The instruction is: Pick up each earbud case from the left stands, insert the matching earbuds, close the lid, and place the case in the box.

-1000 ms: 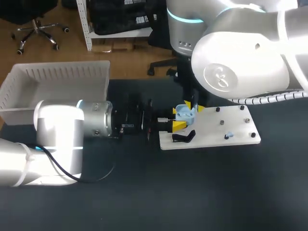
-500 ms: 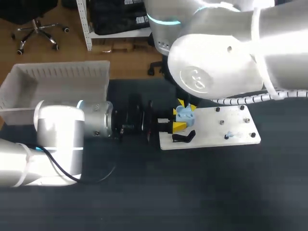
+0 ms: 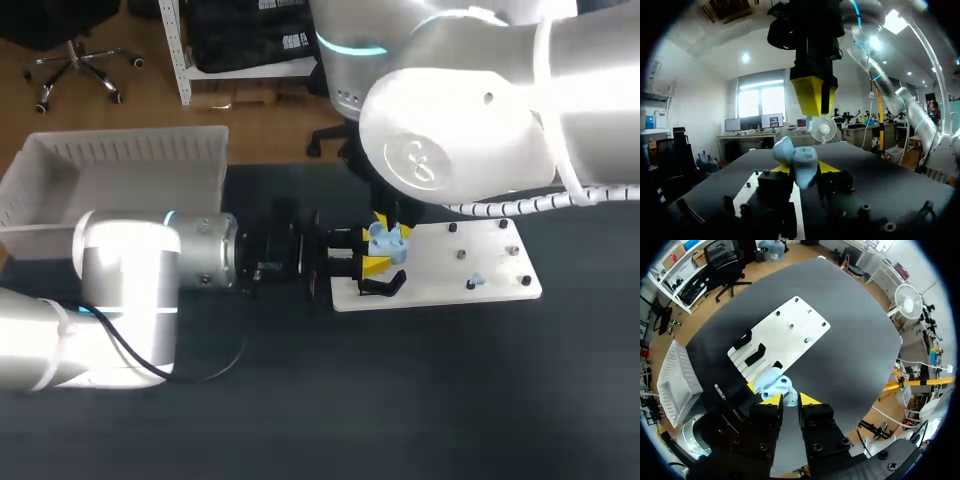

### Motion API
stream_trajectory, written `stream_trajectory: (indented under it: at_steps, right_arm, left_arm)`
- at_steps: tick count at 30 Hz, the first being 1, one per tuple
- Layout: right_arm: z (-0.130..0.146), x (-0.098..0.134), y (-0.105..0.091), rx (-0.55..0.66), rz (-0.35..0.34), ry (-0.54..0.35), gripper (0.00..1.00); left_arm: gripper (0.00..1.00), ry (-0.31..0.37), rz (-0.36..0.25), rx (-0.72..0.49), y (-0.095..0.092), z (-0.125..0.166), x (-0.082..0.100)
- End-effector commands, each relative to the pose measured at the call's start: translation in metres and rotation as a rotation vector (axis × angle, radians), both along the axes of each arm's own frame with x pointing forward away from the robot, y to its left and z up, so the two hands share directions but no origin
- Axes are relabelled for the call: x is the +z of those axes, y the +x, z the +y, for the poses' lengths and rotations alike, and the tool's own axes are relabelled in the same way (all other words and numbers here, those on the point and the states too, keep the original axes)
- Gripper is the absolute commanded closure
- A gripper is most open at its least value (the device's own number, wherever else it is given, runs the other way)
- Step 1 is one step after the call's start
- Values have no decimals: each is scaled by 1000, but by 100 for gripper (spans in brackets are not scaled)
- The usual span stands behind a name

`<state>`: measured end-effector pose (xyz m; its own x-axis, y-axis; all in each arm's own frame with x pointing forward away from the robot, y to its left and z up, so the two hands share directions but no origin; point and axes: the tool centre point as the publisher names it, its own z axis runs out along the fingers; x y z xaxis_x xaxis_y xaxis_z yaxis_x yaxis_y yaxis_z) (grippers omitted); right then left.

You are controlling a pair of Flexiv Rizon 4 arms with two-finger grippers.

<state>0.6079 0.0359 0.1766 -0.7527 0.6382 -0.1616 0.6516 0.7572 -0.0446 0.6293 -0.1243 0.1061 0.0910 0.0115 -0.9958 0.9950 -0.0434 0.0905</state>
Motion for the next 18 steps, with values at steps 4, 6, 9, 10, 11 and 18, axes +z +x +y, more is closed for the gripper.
stream_trajectory:
  at_steps: [4,6,9,10,11,18]
  right_arm:
    - [0,-4,3,-4,6,4,100]
    - [0,-6,3,-5,13,7,100]
    - [0,-8,4,-9,18,9,100]
    - [-1,-9,5,-12,21,12,100]
    - [-1,-10,5,-12,22,12,100]
    - [-1,-12,7,-20,27,15,100]
  left_arm:
    - [100,-11,2,16,-2,-4,-2]
    - [100,-11,2,16,-2,-4,-2]
    - [100,-11,2,16,-2,-4,-2]
    - [100,-11,2,16,-2,-4,-2]
    - [100,-11,2,16,-2,-4,-2]
    - [100,-11,2,16,-2,-4,-2]
